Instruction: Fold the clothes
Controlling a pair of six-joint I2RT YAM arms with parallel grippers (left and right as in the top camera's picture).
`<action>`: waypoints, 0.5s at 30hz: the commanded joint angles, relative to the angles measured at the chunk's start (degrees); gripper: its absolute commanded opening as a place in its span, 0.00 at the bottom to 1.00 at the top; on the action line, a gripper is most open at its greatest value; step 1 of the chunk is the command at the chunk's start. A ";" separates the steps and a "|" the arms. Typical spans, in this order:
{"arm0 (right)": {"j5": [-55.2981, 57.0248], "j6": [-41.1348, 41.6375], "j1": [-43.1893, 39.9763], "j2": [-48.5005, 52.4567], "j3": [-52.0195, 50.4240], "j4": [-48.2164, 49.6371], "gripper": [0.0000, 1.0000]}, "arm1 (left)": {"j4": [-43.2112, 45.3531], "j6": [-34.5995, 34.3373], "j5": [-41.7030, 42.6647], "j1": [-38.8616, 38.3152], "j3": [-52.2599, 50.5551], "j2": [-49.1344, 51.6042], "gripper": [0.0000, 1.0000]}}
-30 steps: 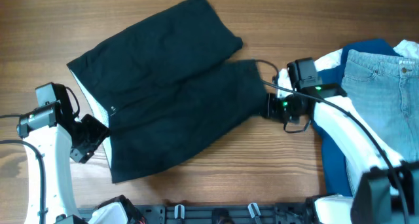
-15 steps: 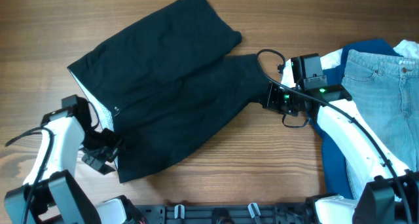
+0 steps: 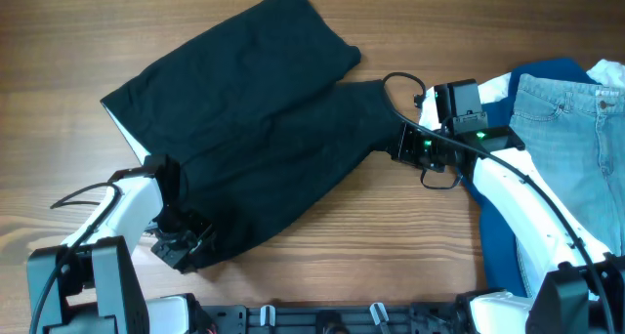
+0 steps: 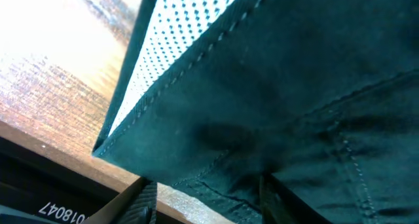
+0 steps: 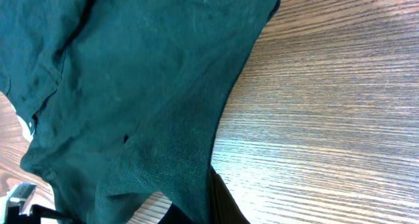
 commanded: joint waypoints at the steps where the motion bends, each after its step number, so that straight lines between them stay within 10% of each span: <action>1: 1.01 0.61 0.02 -1.05 0.70 0.37 0.04 | 0.90 -1.03 -0.15 -1.20 -0.44 0.44 0.22; 3: 1.01 0.61 0.02 -1.07 0.70 0.74 0.04 | 0.52 -0.98 -0.13 -1.20 -0.37 0.37 0.04; 15: 2.89 -5.01 0.02 -2.40 20.90 -13.99 0.04 | -14.95 0.31 -11.89 -1.16 22.64 -10.91 0.04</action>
